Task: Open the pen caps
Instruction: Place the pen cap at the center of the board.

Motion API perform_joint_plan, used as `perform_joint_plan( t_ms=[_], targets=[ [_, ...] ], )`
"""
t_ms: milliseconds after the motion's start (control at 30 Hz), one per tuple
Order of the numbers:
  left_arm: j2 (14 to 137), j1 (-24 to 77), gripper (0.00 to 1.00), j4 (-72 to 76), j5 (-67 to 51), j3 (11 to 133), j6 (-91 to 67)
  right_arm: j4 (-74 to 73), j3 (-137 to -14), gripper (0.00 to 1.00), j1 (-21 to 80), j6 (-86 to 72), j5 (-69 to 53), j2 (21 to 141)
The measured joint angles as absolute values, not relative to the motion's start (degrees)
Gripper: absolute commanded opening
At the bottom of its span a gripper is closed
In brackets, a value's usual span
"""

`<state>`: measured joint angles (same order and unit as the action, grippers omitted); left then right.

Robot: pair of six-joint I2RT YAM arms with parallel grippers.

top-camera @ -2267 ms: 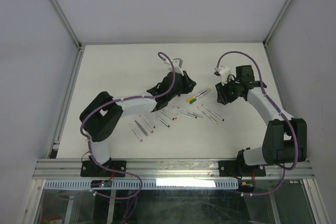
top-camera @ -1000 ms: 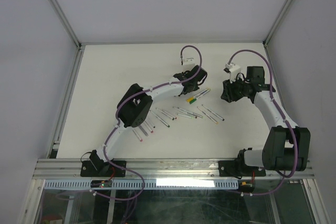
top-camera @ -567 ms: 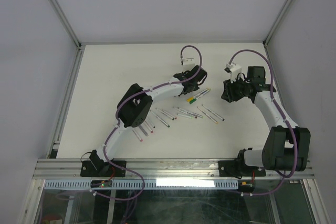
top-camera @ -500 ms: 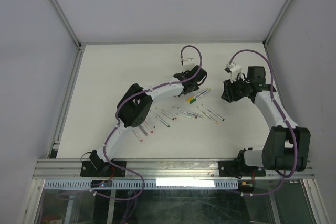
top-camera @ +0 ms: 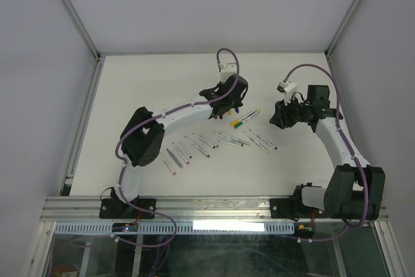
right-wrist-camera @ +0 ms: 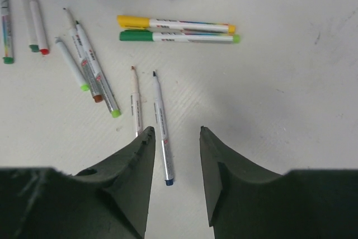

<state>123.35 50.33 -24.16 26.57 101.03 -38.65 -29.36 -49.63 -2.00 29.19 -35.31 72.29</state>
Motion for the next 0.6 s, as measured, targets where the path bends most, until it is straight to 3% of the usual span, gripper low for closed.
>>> perform_joint_plan(
  t_ms=[67,133,200,300,433,600],
  targets=[
    [117.0,50.4,0.26,-20.5,26.2,94.9,-36.8,-29.3,-49.2,0.41,-2.1,31.6,-38.9,71.7],
    [110.0,50.7,0.37,-15.5,25.0,87.3,-34.3,-29.8,-49.1,0.42,-2.1,35.7,-43.5,71.5],
    [103.2,50.7,0.56,-9.8,23.4,79.2,-30.7,-30.9,-49.1,0.51,-2.1,42.2,-48.6,71.5],
    [92.1,50.7,0.95,0.6,20.8,64.5,-24.2,-36.0,-49.7,0.62,-2.1,56.6,-55.5,72.4],
    [80.3,50.6,0.99,15.9,18.3,46.3,-18.3,-45.9,-53.7,0.69,-1.6,79.0,-61.3,78.1],
    [74.6,49.7,0.99,31.9,14.8,31.6,-14.9,-56.7,-65.4,0.59,2.3,99.6,-61.4,91.1]
  ],
)
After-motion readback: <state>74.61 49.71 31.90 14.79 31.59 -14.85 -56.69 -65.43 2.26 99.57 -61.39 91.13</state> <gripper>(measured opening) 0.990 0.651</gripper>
